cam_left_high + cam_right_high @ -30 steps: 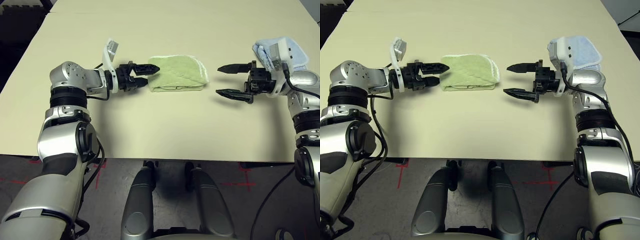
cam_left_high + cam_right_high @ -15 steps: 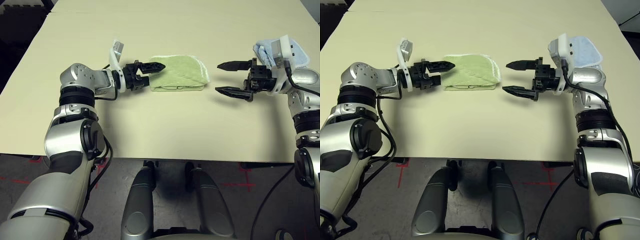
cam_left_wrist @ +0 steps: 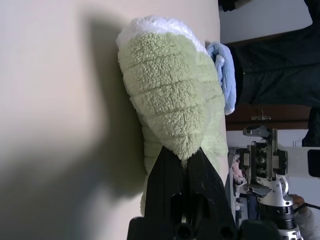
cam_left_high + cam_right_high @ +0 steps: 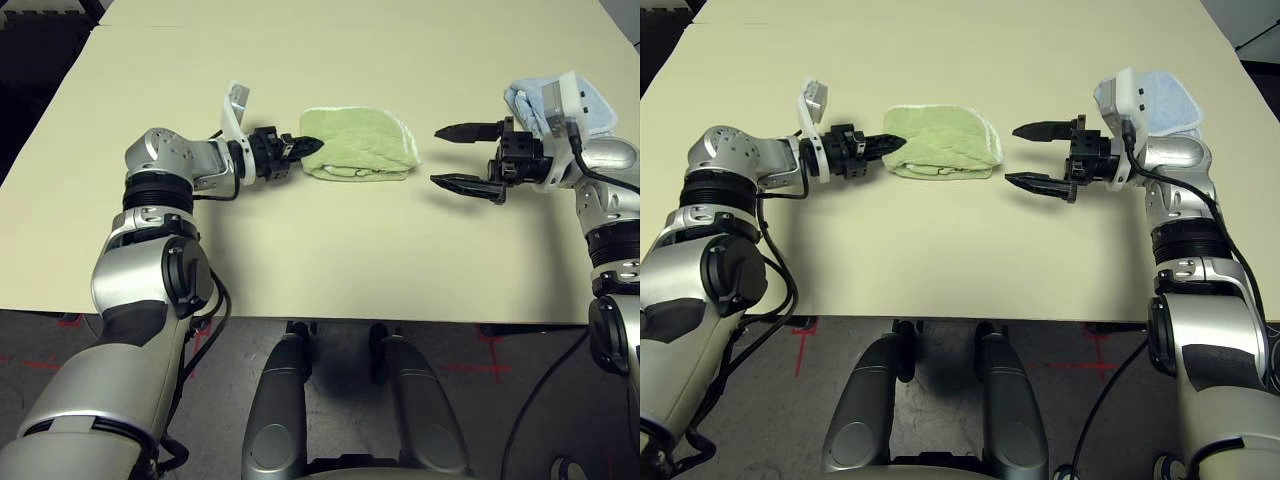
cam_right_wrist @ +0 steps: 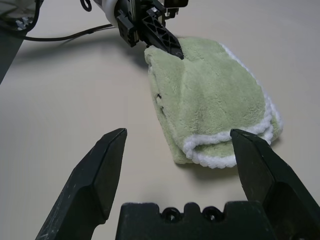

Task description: Fold the towel and set it aside.

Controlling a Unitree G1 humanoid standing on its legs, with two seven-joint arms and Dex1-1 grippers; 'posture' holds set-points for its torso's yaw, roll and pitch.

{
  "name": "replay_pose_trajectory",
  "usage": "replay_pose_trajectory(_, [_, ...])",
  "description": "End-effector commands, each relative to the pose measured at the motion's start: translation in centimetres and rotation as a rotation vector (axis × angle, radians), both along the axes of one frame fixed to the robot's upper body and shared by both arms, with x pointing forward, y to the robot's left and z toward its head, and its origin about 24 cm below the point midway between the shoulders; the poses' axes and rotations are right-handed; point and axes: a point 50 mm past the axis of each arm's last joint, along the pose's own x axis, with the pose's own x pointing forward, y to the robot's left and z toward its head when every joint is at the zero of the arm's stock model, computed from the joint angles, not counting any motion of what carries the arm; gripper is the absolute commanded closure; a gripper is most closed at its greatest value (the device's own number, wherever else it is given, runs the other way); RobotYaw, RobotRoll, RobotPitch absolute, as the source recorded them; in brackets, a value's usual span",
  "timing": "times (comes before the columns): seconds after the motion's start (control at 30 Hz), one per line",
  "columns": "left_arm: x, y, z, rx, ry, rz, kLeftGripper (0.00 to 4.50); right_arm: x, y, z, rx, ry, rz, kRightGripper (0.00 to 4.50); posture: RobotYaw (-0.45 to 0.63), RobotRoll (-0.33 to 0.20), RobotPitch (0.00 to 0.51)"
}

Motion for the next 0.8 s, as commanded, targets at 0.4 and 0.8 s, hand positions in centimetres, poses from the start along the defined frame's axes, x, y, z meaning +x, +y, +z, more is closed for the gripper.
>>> replay_pose_trajectory(0.4, [1.1, 7.6, 2.2, -0.108, -0.206, 0.576, 4.49, 0.1, -0.7, -0.3, -0.029, 0.004, -0.032, 0.00, 0.03, 0.000, 0.279])
replay_pose_trajectory(0.8, [-1.5, 13.6, 2.2, -0.259, -0.294, 1.222, 4.49, 0.4, -0.6, -0.2, -0.018, -0.002, -0.042, 0.00, 0.06, 0.000, 0.281])
